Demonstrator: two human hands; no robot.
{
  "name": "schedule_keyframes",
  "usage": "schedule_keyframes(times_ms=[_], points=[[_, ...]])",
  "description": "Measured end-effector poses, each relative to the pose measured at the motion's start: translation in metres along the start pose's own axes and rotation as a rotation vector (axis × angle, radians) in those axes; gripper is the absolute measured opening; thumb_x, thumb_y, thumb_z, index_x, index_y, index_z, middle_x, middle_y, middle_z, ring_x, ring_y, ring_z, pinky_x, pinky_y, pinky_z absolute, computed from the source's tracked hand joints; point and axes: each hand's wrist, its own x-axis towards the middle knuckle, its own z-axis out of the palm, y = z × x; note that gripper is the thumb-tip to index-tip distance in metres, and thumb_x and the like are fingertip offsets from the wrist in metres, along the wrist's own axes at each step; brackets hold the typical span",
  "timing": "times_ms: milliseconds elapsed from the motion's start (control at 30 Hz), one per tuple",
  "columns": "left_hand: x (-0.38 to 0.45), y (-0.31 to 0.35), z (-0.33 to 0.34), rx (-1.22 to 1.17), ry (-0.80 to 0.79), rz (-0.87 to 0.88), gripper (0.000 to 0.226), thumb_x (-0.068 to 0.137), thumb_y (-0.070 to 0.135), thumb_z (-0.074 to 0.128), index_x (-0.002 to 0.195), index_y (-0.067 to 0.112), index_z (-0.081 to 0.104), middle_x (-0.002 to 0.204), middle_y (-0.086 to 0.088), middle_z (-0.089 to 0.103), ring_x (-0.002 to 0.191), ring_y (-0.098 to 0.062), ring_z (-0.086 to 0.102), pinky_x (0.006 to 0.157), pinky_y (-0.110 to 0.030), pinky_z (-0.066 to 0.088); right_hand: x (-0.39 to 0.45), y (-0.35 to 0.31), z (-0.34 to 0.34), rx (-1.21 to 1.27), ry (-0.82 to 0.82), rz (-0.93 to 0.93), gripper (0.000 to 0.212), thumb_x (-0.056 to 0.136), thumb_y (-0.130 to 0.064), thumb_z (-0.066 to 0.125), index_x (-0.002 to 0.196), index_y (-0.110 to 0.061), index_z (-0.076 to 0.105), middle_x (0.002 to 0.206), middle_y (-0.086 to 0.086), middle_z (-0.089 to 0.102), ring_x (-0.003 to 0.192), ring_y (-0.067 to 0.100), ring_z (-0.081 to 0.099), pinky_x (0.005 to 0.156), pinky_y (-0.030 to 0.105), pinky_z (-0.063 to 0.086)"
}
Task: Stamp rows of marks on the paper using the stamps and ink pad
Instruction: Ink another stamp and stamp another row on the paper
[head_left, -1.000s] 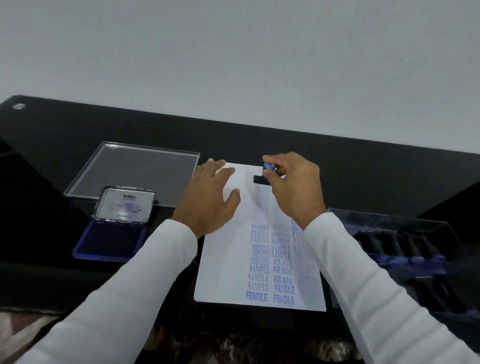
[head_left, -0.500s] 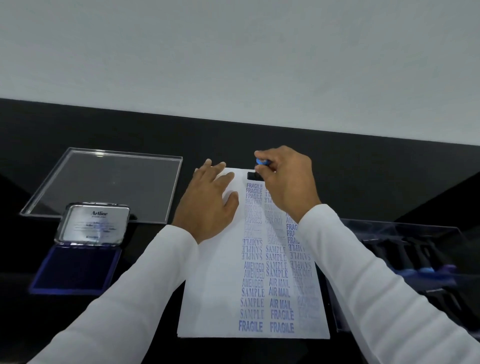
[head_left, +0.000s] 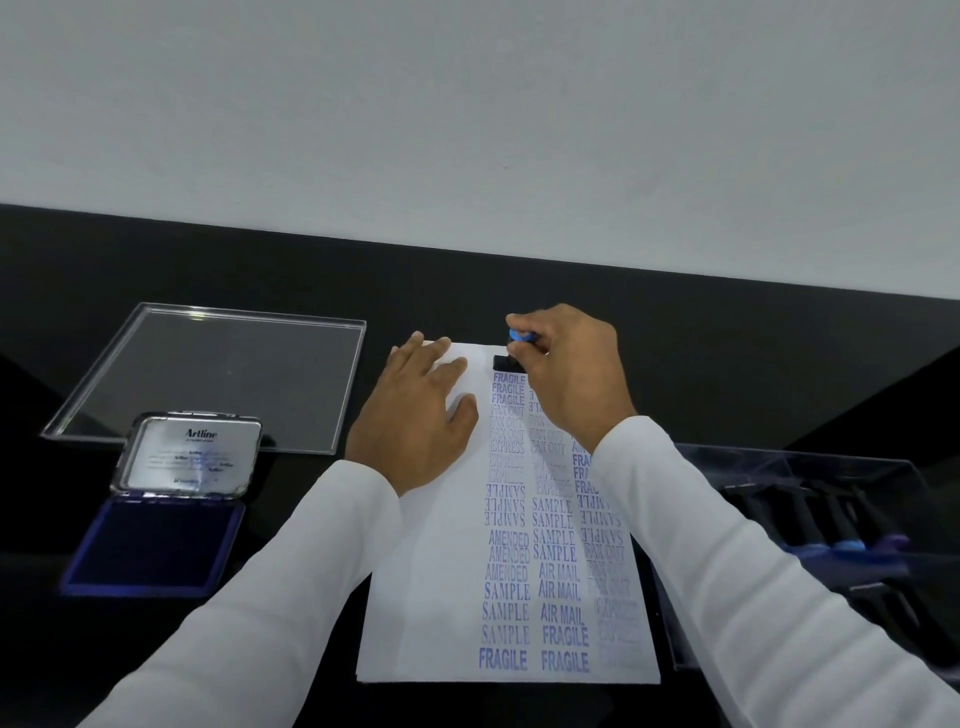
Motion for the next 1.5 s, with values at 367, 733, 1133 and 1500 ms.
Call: schedule_keyframes(times_ms=[367, 733, 1133, 1500], points=[[0.000, 0.000, 0.000, 0.005, -0.009, -0.015, 0.056, 0.101, 0.053, 0.043, 0.151, 0.029, 0.041, 0.165, 0.008, 0.024, 0.155, -0.020, 0.009, 0.117, -0.034, 0.006, 0.002, 0.002, 0.003, -0.020, -0.012, 0.006, 0.032, 0.093, -0.022, 0.067, 0.125, -0.020, 0.068, 0.122, -0.002, 0.066, 0.096, 0.006, 0.057, 0.085, 0.005, 0.034], [0.001, -0.002, 0.003, 0.010, -0.030, -0.030, 0.057, 0.100, 0.056, 0.041, 0.152, 0.031, 0.039, 0.165, 0.009, 0.022, 0.155, -0.019, 0.009, 0.122, -0.040, 0.015, 0.006, 0.004, 0.005, -0.020, -0.019, 0.012, 0.030, 0.093, -0.021, 0.067, 0.123, -0.020, 0.069, 0.119, -0.002, 0.067, 0.093, 0.006, 0.057, 0.084, 0.008, 0.036], [0.000, -0.002, 0.002, -0.014, -0.016, -0.017, 0.056, 0.101, 0.054, 0.042, 0.151, 0.030, 0.041, 0.164, 0.009, 0.025, 0.155, -0.019, 0.010, 0.122, -0.041, 0.016, 0.012, 0.006, 0.002, -0.041, -0.062, 0.000, 0.024, 0.093, -0.023, 0.067, 0.117, -0.018, 0.071, 0.115, 0.000, 0.069, 0.088, 0.006, 0.055, 0.084, 0.014, 0.040], [-0.001, -0.002, 0.001, -0.022, -0.011, -0.014, 0.055, 0.101, 0.053, 0.043, 0.150, 0.029, 0.043, 0.164, 0.008, 0.026, 0.155, -0.019, 0.011, 0.122, -0.041, 0.016, 0.010, 0.003, 0.000, -0.010, -0.073, 0.020, 0.029, 0.092, -0.025, 0.068, 0.120, -0.018, 0.071, 0.117, 0.000, 0.069, 0.099, 0.014, 0.065, 0.090, 0.018, 0.043]])
